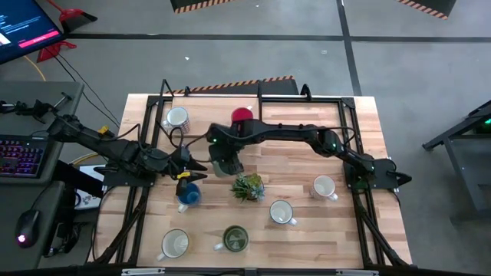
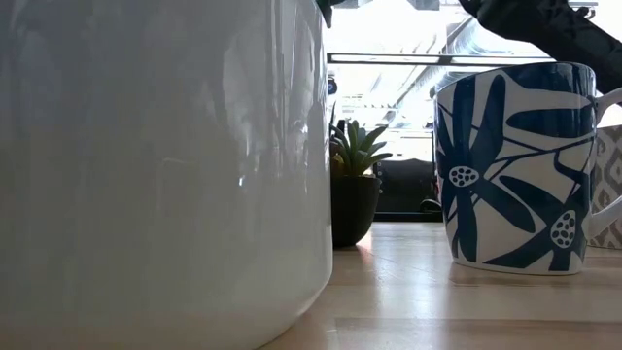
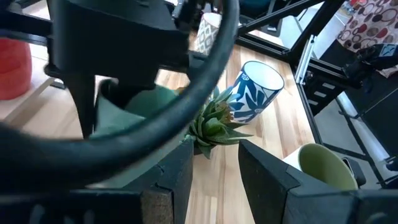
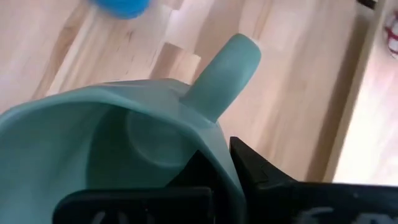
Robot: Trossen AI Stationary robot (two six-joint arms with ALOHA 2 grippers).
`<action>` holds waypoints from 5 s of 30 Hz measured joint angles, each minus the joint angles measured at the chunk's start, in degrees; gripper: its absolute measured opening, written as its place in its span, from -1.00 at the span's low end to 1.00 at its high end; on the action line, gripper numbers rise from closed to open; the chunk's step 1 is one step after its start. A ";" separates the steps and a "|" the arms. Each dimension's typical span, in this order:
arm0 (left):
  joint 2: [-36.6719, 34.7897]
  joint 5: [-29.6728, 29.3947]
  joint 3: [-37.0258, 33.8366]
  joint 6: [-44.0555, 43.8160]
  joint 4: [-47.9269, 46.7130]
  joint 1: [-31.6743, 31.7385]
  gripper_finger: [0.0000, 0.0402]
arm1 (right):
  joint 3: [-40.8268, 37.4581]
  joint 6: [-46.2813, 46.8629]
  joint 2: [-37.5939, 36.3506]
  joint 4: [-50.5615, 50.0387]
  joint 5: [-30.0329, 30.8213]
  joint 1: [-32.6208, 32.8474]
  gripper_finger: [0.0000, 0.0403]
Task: Place coffee mugs
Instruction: Move the light green mug on the center table, then put the blue mug on the shelf
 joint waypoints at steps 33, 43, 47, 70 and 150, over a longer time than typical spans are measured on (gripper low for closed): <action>0.00 0.07 -0.04 -1.29 0.13 0.02 -0.40 | -3.15 -1.02 -0.03 4.80 -1.59 1.22 -1.00; -1.03 4.18 -0.08 0.18 6.15 -6.44 -0.40 | -4.20 -0.89 -0.03 4.63 -1.69 1.03 -1.00; -3.86 2.58 -0.07 0.54 5.28 -10.50 -0.40 | -4.20 -0.87 -0.03 4.75 -1.71 0.81 -1.00; -21.32 -0.80 -0.02 8.02 1.60 -20.55 -0.40 | -4.13 -0.89 3.05 5.74 -0.86 1.04 -1.00; -21.29 -2.57 -0.04 7.95 -1.62 -20.52 -0.40 | -52.94 41.53 -68.65 -6.23 14.79 14.56 -0.49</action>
